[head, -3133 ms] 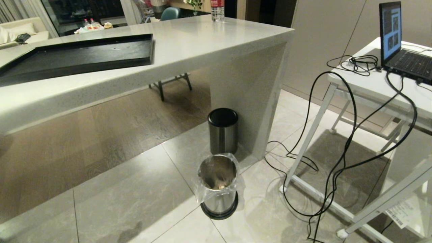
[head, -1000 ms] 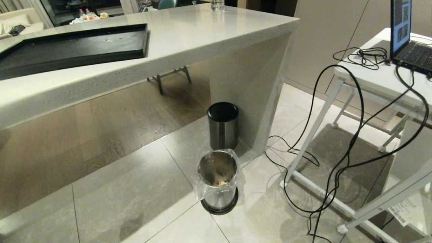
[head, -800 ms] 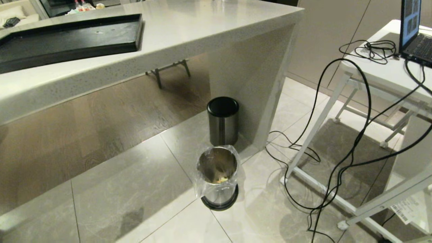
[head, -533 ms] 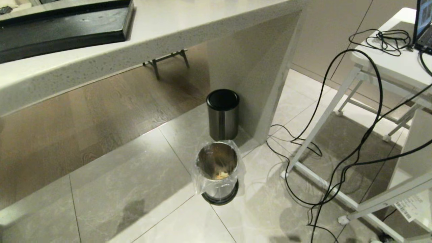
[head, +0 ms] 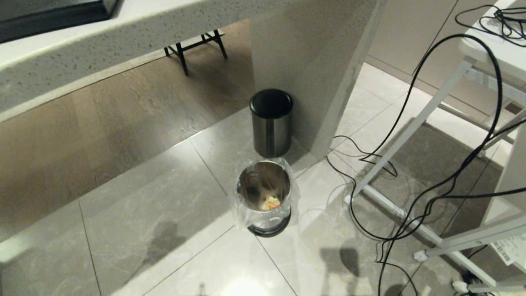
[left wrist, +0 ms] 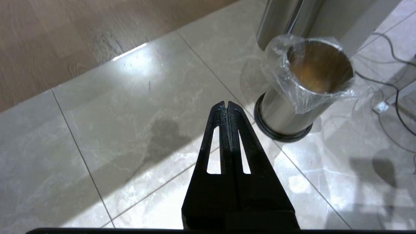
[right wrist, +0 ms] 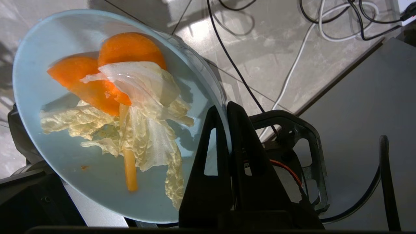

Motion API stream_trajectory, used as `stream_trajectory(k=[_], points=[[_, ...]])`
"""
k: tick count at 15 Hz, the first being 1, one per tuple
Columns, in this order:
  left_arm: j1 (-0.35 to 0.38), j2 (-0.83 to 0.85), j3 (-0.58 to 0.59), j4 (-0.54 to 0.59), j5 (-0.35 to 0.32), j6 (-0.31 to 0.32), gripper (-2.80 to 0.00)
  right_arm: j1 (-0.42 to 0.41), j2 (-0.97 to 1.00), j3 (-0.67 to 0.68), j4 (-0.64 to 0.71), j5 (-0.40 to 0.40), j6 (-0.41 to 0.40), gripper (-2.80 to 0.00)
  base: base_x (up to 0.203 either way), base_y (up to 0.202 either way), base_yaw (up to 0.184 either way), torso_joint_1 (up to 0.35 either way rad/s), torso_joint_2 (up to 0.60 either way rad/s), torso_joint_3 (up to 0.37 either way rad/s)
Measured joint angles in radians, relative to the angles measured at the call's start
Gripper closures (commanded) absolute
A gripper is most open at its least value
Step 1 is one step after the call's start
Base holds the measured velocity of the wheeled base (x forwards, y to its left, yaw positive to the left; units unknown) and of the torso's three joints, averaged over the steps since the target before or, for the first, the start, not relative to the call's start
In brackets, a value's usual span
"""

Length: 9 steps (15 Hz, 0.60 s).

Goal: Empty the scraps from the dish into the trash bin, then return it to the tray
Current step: Move the bowl over the trash can

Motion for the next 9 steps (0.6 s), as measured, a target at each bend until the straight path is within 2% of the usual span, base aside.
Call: stream_trajectory(k=[9], points=[[-0.001,0.0,0.0,0.0,0.0,0.001,0.0,0.001,0.0,-0.004,0.0,0.0,-0.001,0.0,0.0,0.0,0.0,0.003,0.0,-0.195]])
